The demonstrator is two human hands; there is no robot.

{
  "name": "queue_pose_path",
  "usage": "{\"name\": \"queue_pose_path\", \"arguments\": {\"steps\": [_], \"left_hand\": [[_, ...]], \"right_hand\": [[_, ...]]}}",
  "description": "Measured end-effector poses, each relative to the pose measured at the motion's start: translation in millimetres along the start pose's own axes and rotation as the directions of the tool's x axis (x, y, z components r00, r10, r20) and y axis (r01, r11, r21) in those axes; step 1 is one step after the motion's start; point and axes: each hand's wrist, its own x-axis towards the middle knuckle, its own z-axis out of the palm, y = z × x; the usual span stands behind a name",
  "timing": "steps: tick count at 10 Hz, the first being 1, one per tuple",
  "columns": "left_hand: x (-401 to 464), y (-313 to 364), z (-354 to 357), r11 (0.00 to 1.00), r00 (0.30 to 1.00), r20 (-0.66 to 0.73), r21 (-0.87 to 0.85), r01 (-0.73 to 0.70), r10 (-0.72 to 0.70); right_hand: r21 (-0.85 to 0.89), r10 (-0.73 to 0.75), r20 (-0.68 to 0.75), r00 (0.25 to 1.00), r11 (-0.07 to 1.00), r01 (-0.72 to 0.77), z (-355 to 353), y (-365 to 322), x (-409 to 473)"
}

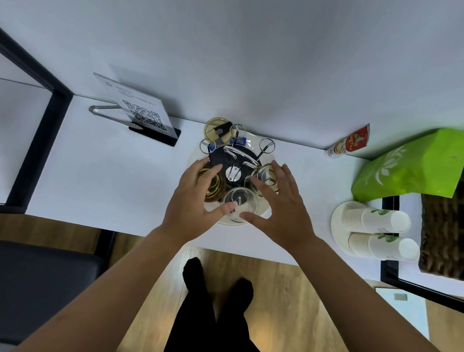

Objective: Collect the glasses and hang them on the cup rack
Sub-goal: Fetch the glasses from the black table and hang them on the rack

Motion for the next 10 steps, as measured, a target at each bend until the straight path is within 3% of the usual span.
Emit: {"name": "queue_pose_path", "arguments": {"steps": [5,8,10], "left_hand": [[11,-4,-12,0.983,0.996,0.028,0.162,-0.087,0.083],[-11,6,-16,0.981,0.997,0.076,0.192,-0.025,0.011],[-32,16,-37,0.976,0.989,0.147,0.208,-0.059,0.028]], "right_hand": [[-0.025,0.033,-0.053,0.998,0.999,-0.034,15,-15,-9],[-0.062,0.020,0.051,0.999,0.998,-0.017,-1,-21,-10],[-0.074,-0.008,0.041,0.999,0.997,0.011,-26,-31,-20]]}}
